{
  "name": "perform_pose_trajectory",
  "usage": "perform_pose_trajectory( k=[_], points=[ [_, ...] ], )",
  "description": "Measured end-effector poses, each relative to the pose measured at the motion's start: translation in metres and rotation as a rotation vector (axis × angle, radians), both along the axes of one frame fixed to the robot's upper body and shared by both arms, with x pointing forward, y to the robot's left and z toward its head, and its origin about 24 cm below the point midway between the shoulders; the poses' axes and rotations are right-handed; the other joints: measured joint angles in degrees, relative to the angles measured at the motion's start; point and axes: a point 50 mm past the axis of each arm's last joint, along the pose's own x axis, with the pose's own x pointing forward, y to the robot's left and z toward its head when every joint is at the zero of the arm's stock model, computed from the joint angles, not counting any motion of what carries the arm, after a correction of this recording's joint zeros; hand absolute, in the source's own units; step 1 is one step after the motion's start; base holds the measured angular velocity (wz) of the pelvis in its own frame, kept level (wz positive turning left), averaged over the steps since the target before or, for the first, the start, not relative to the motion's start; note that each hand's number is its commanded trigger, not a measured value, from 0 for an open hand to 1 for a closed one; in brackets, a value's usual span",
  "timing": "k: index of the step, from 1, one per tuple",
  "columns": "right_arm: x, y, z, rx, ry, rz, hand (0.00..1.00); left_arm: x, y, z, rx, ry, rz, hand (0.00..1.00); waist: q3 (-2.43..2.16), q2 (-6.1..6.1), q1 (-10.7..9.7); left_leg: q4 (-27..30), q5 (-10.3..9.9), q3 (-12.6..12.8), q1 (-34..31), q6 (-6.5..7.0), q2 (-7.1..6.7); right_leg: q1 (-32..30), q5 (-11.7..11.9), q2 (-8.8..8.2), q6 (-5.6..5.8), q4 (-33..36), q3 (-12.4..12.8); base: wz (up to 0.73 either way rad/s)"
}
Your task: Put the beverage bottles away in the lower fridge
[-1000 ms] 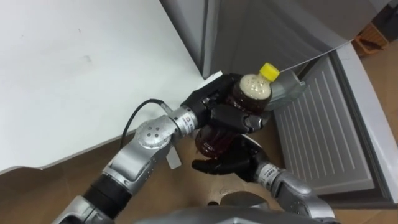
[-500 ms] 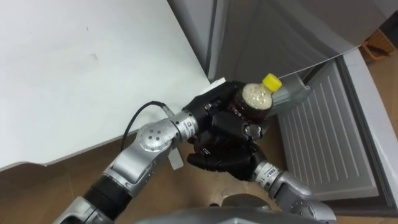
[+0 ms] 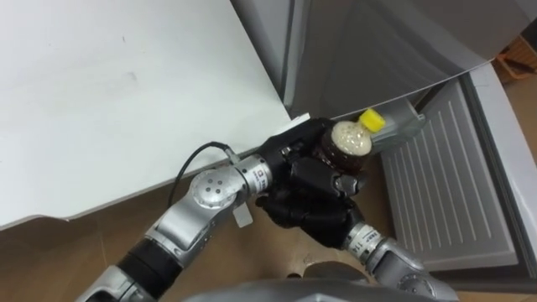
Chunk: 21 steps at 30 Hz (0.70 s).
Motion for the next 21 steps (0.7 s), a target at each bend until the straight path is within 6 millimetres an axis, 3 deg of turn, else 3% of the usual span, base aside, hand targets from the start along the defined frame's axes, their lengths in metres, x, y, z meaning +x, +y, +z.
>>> perform_pose_trajectory(
  k=[3,4,5,6,21],
  points=[
    [-0.0007,0.0004,-0.0007,-0.004,0.007,-0.006,1.00,0.0013,-0.0034,-0.0021,-0.015,0.020,0.018,1.00,0.01,0.08,-0.1,0.0,0.0,-0.1,-0.1,0.00,-0.01,0.0,0.0,0.00,0.00,0.0,0.0,0.00],
    [-0.0008,0.0004,-0.0008,-0.004,0.008,-0.005,1.00,0.0022,-0.0033,-0.0026,-0.011,0.021,0.018,0.74,0.03,0.11,-0.1,0.0,0.0,-0.2,-0.1,0.00,0.00,0.0,0.0,0.01,0.00,0.0,-0.1,0.00],
    [-0.0013,0.0005,-0.0012,-0.004,0.015,-0.002,1.00,0.0036,-0.0036,-0.0031,-0.004,0.020,0.014,0.54,0.06,0.19,-0.1,0.0,0.0,-0.2,-0.2,0.00,0.00,-0.1,0.0,0.02,0.00,0.0,-0.1,0.00],
    [-0.0016,-0.0001,-0.0016,-0.007,0.019,0.001,1.00,0.0038,-0.0045,-0.0033,0.004,0.016,0.008,0.00,0.01,0.36,-0.1,0.0,0.0,-0.3,-0.6,0.01,0.01,-0.4,0.0,0.02,0.00,0.0,-0.1,0.00],
    [-0.0060,-0.0001,-0.0051,-0.007,0.060,0.007,1.00,0.0023,-0.0056,-0.0081,0.011,0.038,-0.015,0.00,-0.01,0.48,-0.2,0.0,0.0,-0.1,-0.6,0.01,0.00,-0.4,0.0,-0.03,0.00,-0.3,-0.3,0.00]
  ],
)
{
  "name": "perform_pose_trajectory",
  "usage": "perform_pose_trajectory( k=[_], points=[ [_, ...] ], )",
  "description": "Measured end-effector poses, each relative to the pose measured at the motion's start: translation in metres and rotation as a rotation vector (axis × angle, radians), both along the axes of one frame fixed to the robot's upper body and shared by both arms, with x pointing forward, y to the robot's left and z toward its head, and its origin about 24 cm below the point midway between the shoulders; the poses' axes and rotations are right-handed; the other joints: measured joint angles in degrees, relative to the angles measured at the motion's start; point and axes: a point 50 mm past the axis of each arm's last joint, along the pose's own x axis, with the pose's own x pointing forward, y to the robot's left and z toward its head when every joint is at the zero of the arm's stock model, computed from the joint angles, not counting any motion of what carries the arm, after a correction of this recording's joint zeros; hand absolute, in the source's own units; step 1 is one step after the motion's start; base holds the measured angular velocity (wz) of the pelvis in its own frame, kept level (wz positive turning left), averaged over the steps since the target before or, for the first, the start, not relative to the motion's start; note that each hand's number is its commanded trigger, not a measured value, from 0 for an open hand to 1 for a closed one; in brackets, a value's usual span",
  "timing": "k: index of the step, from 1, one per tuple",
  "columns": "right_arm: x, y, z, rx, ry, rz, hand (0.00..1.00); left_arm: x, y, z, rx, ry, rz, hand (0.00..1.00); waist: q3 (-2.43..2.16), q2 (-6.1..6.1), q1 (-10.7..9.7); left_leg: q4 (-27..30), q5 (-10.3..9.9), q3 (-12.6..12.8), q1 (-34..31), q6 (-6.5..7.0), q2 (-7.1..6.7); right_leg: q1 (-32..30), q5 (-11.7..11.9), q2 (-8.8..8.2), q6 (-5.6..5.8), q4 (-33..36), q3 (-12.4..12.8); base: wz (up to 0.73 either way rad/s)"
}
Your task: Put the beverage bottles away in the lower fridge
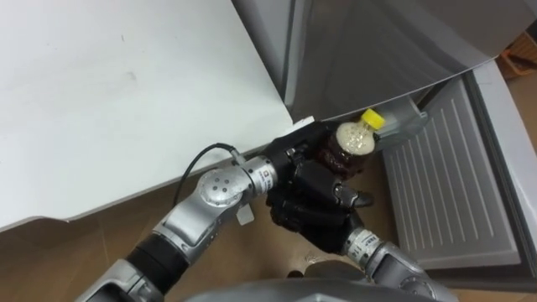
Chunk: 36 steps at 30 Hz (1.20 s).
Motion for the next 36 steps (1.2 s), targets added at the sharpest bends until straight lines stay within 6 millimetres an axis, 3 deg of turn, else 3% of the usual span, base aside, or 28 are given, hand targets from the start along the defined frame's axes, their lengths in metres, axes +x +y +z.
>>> perform_pose_trajectory(
  k=[16,32,36],
  points=[
    [-0.018,-0.002,-0.018,-0.044,0.147,0.016,1.00,-0.009,0.005,-0.028,0.107,0.078,-0.040,0.00,0.25,-0.34,0.1,0.0,0.0,0.2,-0.5,0.00,-0.13,-0.5,0.0,0.03,0.03,-0.1,-0.1,0.00],
    [-0.021,-0.005,-0.021,-0.082,0.180,0.030,1.00,-0.014,0.008,-0.043,0.127,0.104,-0.045,0.00,0.24,0.64,0.1,-0.1,0.0,0.1,0.2,0.00,-0.37,0.2,0.0,0.00,0.02,-0.3,-0.1,0.00],
    [-0.021,-0.003,-0.023,-0.102,0.205,0.042,1.00,-0.015,0.011,-0.048,0.172,0.091,-0.033,0.00,0.50,0.02,0.2,-0.1,0.0,-0.1,1.0,0.00,-0.39,1.3,0.0,0.01,0.04,-0.2,-0.1,0.02]
  ],
)
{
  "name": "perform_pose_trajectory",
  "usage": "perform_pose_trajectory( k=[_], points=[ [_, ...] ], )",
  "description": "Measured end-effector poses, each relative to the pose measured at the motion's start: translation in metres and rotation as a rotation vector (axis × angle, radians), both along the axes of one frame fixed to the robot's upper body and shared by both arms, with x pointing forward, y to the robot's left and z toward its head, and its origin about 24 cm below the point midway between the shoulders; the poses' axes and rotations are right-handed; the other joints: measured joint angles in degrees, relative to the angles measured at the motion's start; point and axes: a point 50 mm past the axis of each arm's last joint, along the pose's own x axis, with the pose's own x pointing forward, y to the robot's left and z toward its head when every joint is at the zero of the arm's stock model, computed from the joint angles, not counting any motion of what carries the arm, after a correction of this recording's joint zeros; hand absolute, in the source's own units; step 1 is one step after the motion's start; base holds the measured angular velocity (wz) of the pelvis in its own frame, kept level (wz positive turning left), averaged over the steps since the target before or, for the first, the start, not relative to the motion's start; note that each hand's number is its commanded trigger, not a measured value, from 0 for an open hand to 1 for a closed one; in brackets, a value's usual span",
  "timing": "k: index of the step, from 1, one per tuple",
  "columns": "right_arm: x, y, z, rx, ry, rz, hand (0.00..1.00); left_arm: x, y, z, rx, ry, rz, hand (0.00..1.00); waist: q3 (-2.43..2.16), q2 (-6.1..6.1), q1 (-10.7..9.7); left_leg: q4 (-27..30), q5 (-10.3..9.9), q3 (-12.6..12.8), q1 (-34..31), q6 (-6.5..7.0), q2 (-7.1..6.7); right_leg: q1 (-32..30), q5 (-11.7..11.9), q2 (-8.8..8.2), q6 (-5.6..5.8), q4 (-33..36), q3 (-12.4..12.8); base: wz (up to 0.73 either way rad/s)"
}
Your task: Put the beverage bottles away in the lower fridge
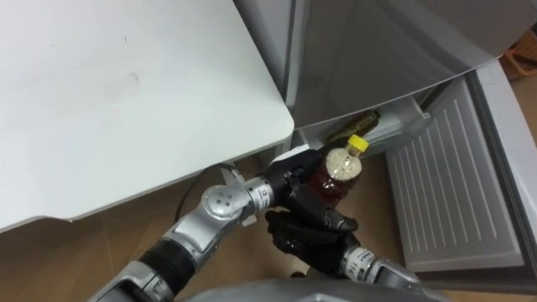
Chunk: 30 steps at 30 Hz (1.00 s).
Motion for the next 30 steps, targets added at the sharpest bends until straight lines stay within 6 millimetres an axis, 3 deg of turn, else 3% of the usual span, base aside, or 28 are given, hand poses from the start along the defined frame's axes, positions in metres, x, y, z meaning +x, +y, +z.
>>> perform_pose_trajectory(
  k=[6,16,20,21,22,26,30],
  points=[
    [-0.001,0.000,-0.002,-0.012,0.030,0.003,1.00,0.003,0.012,-0.007,0.112,-0.040,0.008,0.00,-0.26,-1.02,0.8,0.1,0.0,0.1,0.4,0.00,-0.06,0.0,0.0,-0.05,0.02,0.2,0.0,0.00],
    [-0.002,-0.002,-0.005,-0.042,0.075,-0.011,1.00,-0.008,0.020,-0.020,0.099,0.042,0.104,0.00,-0.62,-2.24,2.4,0.0,0.0,0.0,-0.1,0.00,-0.10,0.1,0.0,-0.09,0.03,-0.2,-0.2,0.01],
    [-0.003,-0.004,-0.006,-0.061,0.102,-0.033,1.00,-0.011,0.022,-0.030,0.078,0.118,0.161,0.00,-0.72,-2.65,2.8,-0.2,0.0,-1.0,1.1,0.00,-0.13,1.9,0.0,-0.06,0.05,-1.2,-0.6,0.10],
    [-0.004,-0.004,-0.007,-0.066,0.111,-0.035,1.00,-0.014,0.022,-0.033,0.058,0.152,0.184,0.00,-1.13,-2.78,3.0,-0.2,0.0,-1.2,1.0,0.00,-0.12,1.9,0.0,-0.06,0.04,-1.2,-0.8,0.12],
    [-0.004,-0.005,-0.007,-0.068,0.114,-0.037,1.00,-0.015,0.023,-0.035,0.049,0.171,0.197,0.00,-1.21,-2.85,3.1,-0.2,0.0,-1.2,1.0,-0.01,-0.09,1.9,0.0,-0.05,0.04,-1.2,-0.9,0.04],
    [-0.004,-0.008,-0.008,-0.075,0.132,-0.056,1.00,-0.023,0.045,-0.049,-0.024,0.308,0.352,0.00,-1.42,-3.07,3.4,-0.1,0.1,-1.4,1.0,-0.13,0.42,2.2,0.6,-0.02,-0.17,-2.0,-1.4,0.00],
    [-0.007,-0.013,-0.007,-0.096,0.156,-0.086,1.00,-0.032,0.054,-0.059,-0.113,0.445,0.435,0.00,-1.53,-3.02,5.2,-0.1,0.1,-1.3,0.9,-0.15,0.49,2.3,0.8,0.03,-0.17,-2.2,-1.4,0.00]
  ],
)
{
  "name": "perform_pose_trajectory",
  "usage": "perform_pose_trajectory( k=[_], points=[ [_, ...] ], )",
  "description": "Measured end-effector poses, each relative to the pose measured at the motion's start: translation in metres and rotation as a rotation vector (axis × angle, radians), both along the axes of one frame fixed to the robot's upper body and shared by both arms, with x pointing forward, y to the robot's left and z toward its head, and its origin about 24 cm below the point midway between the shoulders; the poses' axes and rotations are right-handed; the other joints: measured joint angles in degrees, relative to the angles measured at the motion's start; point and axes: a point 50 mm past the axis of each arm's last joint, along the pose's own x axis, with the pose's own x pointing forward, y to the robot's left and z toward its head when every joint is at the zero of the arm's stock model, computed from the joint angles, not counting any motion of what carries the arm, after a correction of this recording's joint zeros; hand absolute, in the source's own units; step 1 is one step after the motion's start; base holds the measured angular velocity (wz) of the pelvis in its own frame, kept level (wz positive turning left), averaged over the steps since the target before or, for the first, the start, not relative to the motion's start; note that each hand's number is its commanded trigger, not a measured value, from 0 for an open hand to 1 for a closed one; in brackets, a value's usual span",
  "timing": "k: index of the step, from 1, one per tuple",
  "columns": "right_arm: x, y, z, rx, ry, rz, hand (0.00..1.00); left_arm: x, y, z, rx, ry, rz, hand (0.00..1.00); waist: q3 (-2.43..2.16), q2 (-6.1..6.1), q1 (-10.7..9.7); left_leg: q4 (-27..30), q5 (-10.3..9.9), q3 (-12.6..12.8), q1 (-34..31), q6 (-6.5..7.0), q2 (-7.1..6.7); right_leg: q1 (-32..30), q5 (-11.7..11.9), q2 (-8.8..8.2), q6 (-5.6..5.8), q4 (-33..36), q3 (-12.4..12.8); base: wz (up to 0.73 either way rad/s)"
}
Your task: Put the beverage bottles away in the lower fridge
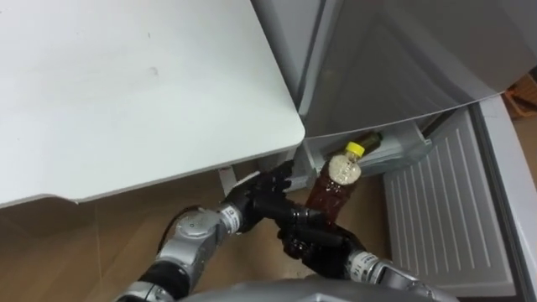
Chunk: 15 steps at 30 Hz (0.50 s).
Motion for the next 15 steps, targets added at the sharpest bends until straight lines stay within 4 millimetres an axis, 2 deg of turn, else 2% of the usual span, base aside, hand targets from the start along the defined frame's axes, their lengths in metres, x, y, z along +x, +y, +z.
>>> perform_pose_trajectory(
  k=[4,7,9,11,12,14,15],
  points=[
    [-0.002,-0.003,-0.001,-0.004,0.020,-0.004,1.00,-0.014,0.012,-0.012,-0.079,0.129,0.092,0.00,-0.22,0.36,1.1,-0.1,0.0,-0.4,0.0,0.00,0.00,0.0,0.0,0.01,-0.02,0.0,-0.2,0.03],
    [-0.003,-0.018,-0.002,-0.017,0.027,-0.087,1.00,-0.028,0.042,-0.020,-0.062,0.217,0.215,0.00,-0.29,0.63,1.2,-0.6,0.0,-0.5,0.2,-0.02,0.04,0.3,0.0,0.07,-0.02,0.0,-0.4,0.03],
    [0.006,-0.040,0.002,-0.030,-0.005,-0.219,1.00,-0.057,0.076,-0.030,0.038,0.322,0.268,0.00,-0.27,0.61,1.2,-0.7,0.1,-0.2,0.7,-0.11,0.08,0.3,0.0,0.17,-0.02,0.0,0.0,-0.10],
    [0.014,-0.056,0.007,-0.030,-0.049,-0.334,1.00,-0.080,0.097,-0.034,0.100,0.387,0.308,0.00,-0.13,0.36,1.2,-0.7,0.1,-0.2,0.9,-0.11,0.07,0.2,0.0,0.14,-0.01,0.1,0.0,-0.03],
    [0.018,-0.066,0.011,-0.027,-0.080,-0.401,1.00,-0.084,0.105,-0.033,0.121,0.396,0.335,0.00,-0.05,0.10,1.5,-0.8,0.1,-0.1,0.8,-0.10,-0.01,-0.1,0.0,0.10,-0.01,0.1,0.2,-0.05],
    [0.023,-0.075,0.015,-0.037,-0.118,-0.453,1.00,-0.091,0.112,-0.034,0.137,0.413,0.355,0.00,-0.11,-0.01,2.0,-1.0,0.1,-0.1,0.8,-0.10,-0.05,0.0,0.0,0.10,-0.01,0.1,0.3,-0.03],
    [0.024,-0.077,0.016,-0.046,-0.133,-0.466,1.00,-0.094,0.113,-0.034,0.143,0.421,0.369,0.00,0.01,0.20,2.2,-1.1,0.0,-0.1,0.9,-0.08,-0.04,0.3,0.0,0.11,-0.01,0.0,0.3,0.00]
  ],
)
